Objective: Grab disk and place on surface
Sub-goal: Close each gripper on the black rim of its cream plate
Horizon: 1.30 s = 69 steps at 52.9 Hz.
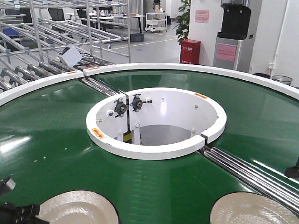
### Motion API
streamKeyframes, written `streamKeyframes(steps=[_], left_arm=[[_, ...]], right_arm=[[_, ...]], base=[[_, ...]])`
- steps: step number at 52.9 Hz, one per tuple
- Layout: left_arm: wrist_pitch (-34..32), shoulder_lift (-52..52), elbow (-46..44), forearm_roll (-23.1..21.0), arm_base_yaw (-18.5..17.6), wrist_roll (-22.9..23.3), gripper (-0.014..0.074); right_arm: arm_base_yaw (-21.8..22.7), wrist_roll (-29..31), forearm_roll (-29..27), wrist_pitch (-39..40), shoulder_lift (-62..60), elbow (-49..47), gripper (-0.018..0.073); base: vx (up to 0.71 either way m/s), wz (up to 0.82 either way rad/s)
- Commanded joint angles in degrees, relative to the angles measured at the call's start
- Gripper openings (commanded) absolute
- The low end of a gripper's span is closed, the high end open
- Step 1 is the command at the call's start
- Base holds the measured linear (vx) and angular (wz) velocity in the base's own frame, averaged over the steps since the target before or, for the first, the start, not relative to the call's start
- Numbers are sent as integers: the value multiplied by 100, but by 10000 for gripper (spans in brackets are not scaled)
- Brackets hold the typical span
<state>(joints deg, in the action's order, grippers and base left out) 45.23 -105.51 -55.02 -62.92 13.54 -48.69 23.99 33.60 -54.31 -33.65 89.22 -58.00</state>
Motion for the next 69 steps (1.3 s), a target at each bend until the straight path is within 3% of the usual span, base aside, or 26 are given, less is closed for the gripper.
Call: streamKeyframes(steps=[1,4,23,38,53,58,61,69], left_arm=[[298,230,-137,-353,-107,-273,77],[341,230,-137,-378,-107,-274,-12],[399,254,-137,-584,-107,-268,-10],[392,254,-137,-705,-107,-360,-10],[397,254,-137,-711,-107,-402,-9],[403,254,-137,-711,-107,-401,-9],[436,254,-137,-711,-102,-409,-9],[532,254,-137,-710,-97,-415,-9]], right_arm=[[36,86,39,91,-180,-198,594],[43,55,256,97,-180,-198,594],[652,-114,1018,-388,669,-198,559],[777,960,212,-996,977,-198,545],[573,1134,-147,-1417,1444,-198,508],[305,1303,-276,-1434,1602,-198,447],[116,1326,-300,-1361,1638,-198,361],[-97,1295,-407,-1116,1592,-198,-16]], base=[[0,0],[0,0],[0,0],[0,0],[0,0],[0,0],[0,0],[0,0]])
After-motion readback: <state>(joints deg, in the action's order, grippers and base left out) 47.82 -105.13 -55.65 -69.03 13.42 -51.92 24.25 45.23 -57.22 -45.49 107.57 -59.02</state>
